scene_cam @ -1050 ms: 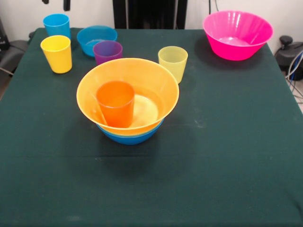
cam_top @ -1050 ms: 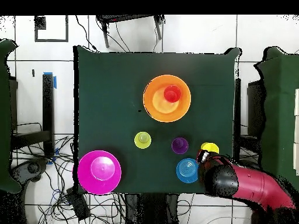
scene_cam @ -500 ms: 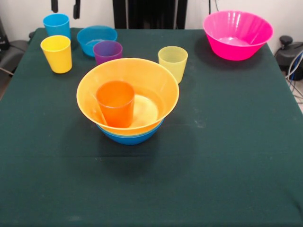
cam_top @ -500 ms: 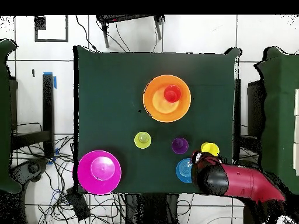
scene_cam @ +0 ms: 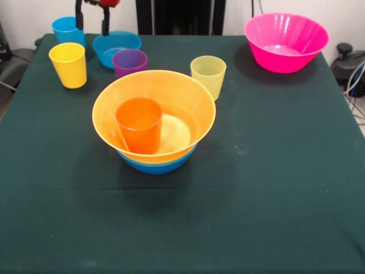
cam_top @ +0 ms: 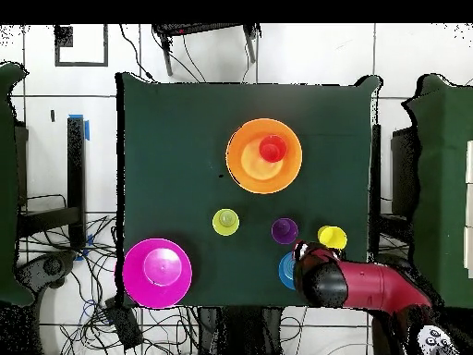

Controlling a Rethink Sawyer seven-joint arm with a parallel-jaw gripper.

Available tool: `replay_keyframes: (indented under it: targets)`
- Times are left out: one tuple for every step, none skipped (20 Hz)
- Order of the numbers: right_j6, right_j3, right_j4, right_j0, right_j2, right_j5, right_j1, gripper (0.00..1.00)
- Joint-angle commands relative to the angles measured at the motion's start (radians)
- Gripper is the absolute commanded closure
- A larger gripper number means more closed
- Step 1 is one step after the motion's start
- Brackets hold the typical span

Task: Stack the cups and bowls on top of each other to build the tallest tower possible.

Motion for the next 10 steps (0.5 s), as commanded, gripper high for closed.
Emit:
replay_keyframes:
  targets:
    - [0.089, -0.071, -0.075, 0.081, -0.037, -0.090, 0.096, 0.00]
    - [0.090, -0.075, -0.080, 0.097, -0.055, -0.099, 0.101, 0.00]
    - [0.101, -0.081, -0.085, 0.130, -0.083, -0.106, 0.097, 0.00]
    - [0.113, -0.085, -0.083, 0.149, -0.103, -0.121, 0.105, 0.00]
    - [0.137, -0.086, -0.073, 0.176, -0.127, -0.148, 0.116, 0.00]
    - [0.147, -0.085, -0.060, 0.191, -0.136, -0.166, 0.129, 0.00]
    - [0.157, -0.084, -0.047, 0.206, -0.145, -0.183, 0.141, 0.00]
    - [0.149, -0.076, -0.030, 0.199, -0.129, -0.174, 0.145, 0.00]
    - [0.145, -0.060, -0.010, 0.192, -0.110, -0.168, 0.148, 0.00]
    - [0.147, -0.054, 0.002, 0.196, -0.109, -0.171, 0.151, 0.00]
